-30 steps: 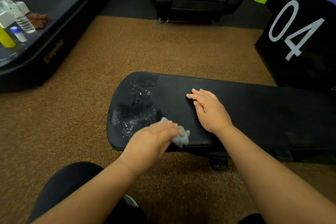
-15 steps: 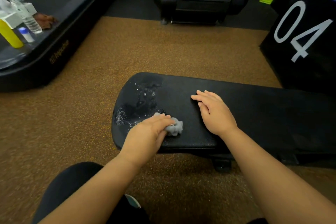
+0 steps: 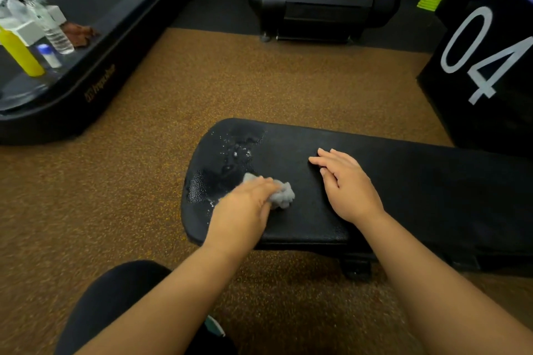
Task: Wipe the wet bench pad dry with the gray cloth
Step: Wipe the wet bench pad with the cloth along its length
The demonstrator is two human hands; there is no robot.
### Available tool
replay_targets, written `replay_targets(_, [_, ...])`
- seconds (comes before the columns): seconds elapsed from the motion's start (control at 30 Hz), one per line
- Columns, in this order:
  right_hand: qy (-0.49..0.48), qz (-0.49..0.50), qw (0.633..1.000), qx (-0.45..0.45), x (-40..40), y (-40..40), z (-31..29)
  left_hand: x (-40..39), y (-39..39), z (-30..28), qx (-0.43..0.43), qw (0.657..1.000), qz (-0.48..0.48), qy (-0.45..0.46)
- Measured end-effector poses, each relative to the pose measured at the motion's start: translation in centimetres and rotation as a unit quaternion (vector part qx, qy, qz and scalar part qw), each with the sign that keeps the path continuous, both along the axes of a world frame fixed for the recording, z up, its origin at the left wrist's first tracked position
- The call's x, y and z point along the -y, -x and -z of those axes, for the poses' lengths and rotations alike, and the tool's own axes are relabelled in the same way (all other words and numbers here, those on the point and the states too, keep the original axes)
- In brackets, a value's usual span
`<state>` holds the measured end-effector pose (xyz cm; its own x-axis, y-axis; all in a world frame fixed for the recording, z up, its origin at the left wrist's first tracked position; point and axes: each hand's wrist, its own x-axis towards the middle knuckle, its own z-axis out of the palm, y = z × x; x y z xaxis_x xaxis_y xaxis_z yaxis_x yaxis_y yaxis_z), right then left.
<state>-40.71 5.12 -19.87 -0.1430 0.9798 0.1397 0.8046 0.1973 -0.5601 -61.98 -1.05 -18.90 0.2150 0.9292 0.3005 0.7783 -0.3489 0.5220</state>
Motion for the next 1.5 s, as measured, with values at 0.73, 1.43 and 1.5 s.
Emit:
replay_targets(0.73, [-0.008,-0.004,1.000,0.002,0.2,-0.1,-0.1,-5.3,-0.2,-2.5,-0.111,0.988,-0.076,0.070])
replay_targets(1.43, [-0.013,-0.019,0.999,0.025,0.0,0.0,0.0,-1.5,-1.6,-1.8,-0.103,0.994,0.020,-0.004])
replay_targets(1.5, [-0.009,-0.017,1.000,0.014,-0.2,0.0,-0.1,-2.4,-1.4,-1.9,-0.106,0.993,0.031,0.048])
